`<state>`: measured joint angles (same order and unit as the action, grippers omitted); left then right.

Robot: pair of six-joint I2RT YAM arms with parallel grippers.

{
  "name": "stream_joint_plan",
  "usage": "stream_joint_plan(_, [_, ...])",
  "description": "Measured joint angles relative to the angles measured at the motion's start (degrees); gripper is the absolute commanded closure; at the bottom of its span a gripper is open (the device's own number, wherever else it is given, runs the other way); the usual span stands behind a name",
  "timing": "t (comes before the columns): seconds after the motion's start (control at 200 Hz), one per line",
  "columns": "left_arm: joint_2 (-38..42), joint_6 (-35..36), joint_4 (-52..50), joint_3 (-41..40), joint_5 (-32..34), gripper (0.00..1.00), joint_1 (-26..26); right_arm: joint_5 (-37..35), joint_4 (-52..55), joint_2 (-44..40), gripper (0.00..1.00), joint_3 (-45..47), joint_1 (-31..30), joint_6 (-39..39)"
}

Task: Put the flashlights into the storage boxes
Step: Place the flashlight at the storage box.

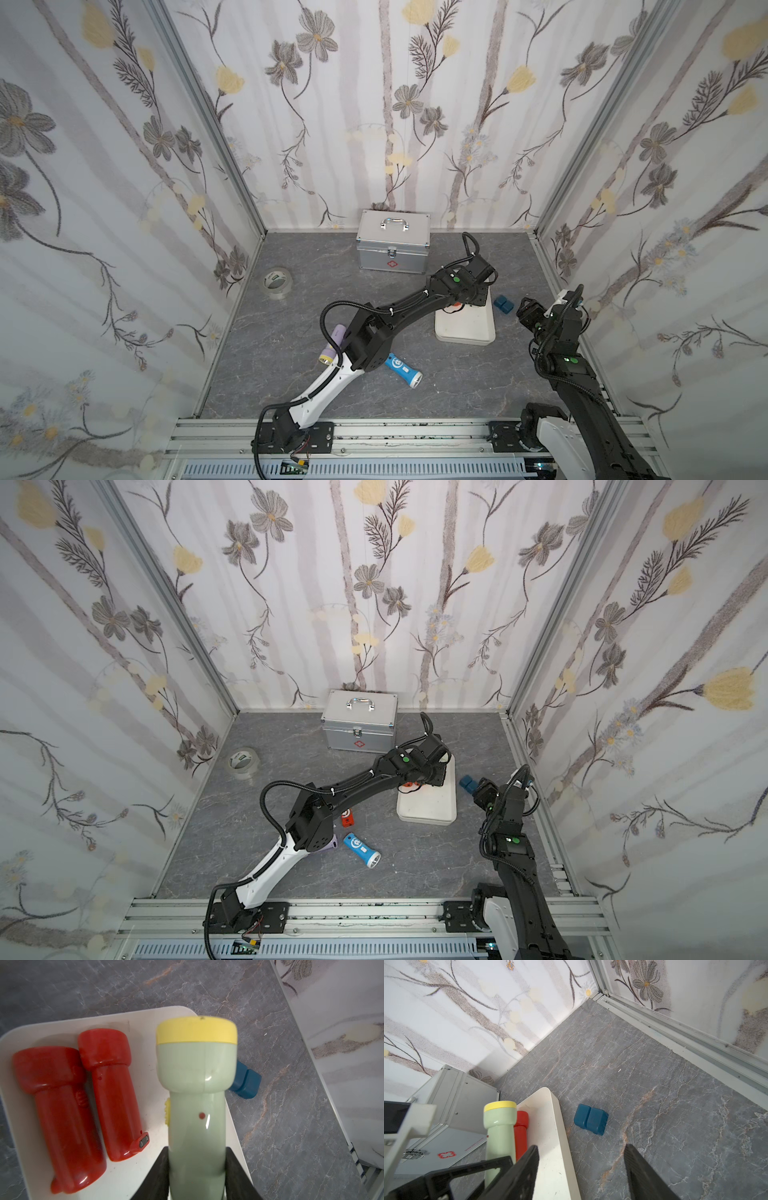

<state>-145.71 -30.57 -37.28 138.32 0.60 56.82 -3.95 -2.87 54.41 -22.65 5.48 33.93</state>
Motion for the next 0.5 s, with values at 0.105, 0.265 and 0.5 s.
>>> stream_joint_plan(0.105, [-2.51,-2.01,-0.55,1.36,2.73,0.64,-0.07,0.31,0.11,-0.24,0.34,0.61,0.04,0.57])
stream_joint_plan(0.265, [-5.05,-4.96,-0.50,3.43,6.88,0.63,-0.42,0.85,0.63,-1.33,0.34,1.77,0.07,1.36])
stream_joint_plan(0.5, [-9.03,-6.58,0.20,8.11,8.24,0.63,-0.28,2.34,1.20,-2.58,0.34,2.43,0.11,1.84])
